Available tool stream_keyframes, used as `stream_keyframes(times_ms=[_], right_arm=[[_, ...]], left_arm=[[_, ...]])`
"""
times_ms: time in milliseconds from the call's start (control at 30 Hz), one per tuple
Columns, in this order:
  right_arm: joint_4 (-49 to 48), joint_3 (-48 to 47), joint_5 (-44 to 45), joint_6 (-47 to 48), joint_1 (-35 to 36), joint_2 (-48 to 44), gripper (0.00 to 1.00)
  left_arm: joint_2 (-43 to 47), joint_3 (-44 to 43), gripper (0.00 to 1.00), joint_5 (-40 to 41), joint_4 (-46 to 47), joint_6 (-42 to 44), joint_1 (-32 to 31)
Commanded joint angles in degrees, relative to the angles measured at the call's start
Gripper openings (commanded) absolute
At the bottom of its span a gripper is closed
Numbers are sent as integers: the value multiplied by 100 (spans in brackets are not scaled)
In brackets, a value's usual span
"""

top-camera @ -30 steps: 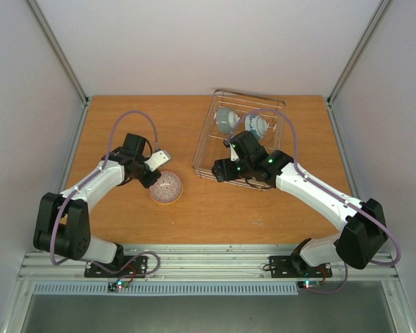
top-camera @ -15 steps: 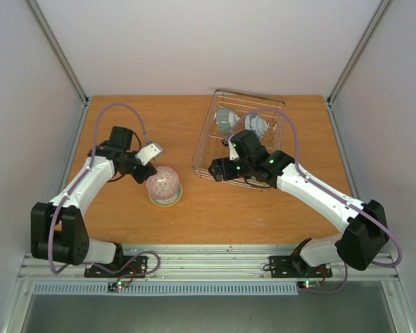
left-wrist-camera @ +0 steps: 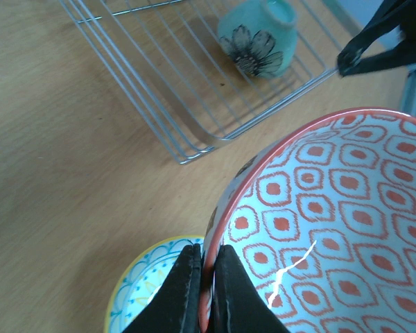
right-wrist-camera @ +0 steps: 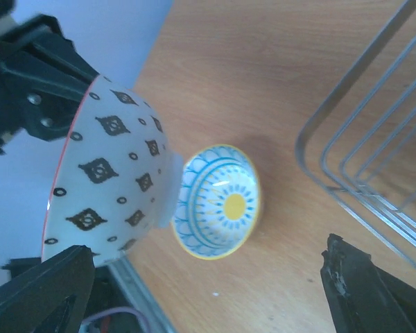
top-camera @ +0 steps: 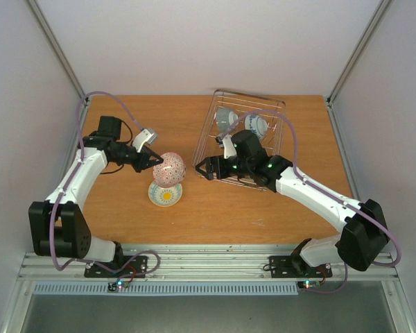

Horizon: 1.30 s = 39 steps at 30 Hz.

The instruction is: Load the bowls into the dish rack

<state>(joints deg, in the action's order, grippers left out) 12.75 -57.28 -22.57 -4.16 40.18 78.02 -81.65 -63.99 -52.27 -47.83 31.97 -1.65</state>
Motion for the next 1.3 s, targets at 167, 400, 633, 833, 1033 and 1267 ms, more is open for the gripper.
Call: stream_keyframes(times_ms=[167, 400, 633, 833, 1033, 1267], right_arm=[[-3143, 799, -1313, -1828, 33, -94, 95], [-4164, 957, -1633, -2596, 39, 280, 96], [-3257, 725, -1239, -2319, 294, 386, 96], [-2877, 642, -1097, -2174, 379, 450, 96], [-3379, 753, -1211, -2384, 423, 734, 96], [-4394, 924, -1439, -2839, 422, 1060, 94]], left_arm=[[-22, 340, 0, -1020, 526, -278, 95], [213, 651, 0, -850, 1091, -540, 95], [640, 878, 0, -627, 1535, -863, 95], [678, 853, 0, -691, 1501, -876, 95], [702, 845, 0, -913, 1393, -796, 95], [714, 853, 0, -1155, 1308, -688, 95]])
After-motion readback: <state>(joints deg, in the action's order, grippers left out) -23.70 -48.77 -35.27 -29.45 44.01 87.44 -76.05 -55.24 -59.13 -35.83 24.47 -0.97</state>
